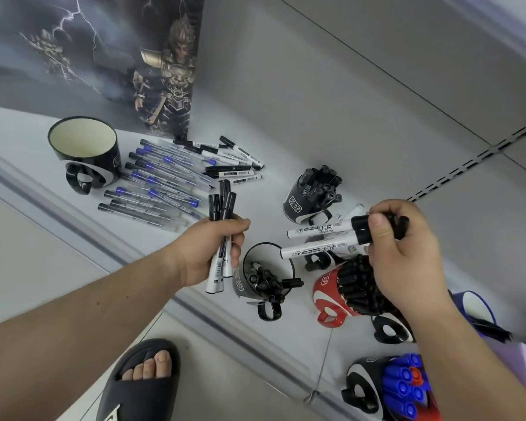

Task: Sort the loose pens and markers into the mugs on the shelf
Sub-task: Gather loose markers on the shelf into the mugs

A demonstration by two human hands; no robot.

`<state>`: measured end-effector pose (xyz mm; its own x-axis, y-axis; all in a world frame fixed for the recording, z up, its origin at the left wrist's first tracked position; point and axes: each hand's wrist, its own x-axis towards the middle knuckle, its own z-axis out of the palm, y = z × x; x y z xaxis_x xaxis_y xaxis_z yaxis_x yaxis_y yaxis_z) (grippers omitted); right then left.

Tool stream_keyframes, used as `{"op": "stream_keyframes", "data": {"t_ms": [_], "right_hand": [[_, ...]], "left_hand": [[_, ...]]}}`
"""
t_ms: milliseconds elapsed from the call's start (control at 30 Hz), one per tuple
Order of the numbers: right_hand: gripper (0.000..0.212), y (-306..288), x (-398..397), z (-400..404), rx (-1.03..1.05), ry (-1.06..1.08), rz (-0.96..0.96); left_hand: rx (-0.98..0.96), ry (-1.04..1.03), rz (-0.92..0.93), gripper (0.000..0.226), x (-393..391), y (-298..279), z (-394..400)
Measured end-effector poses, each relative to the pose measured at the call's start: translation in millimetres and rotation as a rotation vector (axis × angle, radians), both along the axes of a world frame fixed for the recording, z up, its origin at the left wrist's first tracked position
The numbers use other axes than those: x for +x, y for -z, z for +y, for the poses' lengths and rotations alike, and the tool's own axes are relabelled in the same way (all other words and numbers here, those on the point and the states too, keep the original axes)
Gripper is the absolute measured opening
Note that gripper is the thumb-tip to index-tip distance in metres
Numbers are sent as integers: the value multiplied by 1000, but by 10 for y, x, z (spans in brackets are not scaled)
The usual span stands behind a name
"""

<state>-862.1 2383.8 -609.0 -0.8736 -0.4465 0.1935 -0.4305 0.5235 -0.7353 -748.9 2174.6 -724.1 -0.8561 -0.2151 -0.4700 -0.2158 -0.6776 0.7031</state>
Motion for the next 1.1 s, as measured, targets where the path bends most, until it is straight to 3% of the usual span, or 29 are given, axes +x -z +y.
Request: {"op": "stream_keyframes", "data": {"t_ms": [167,333,533,667,867,967,1100], "right_hand": [[29,132,120,-41,138,-108,-7],[22,301,181,-106,254,-177,107],[27,332,129,-74,218,-160,142],[33,406,133,-40,349,-285,303],[40,442,204,-101,391,-336,345],[34,309,247,-89,323,-226,219],[30,84,320,-89,-99,138,-326]], "left_hand": [[5,-67,6,21,-3,68,-22],[-33,-55,1,24,18,93,16],[-44,-29,2,25,50,153,-4],[-72,-4,-3,24,59,179,5],[-121,31,-9,16,63,154,36],[-176,29,-23,7,83,137,25],[-146,-42,-22,3,97,71,10]]}}
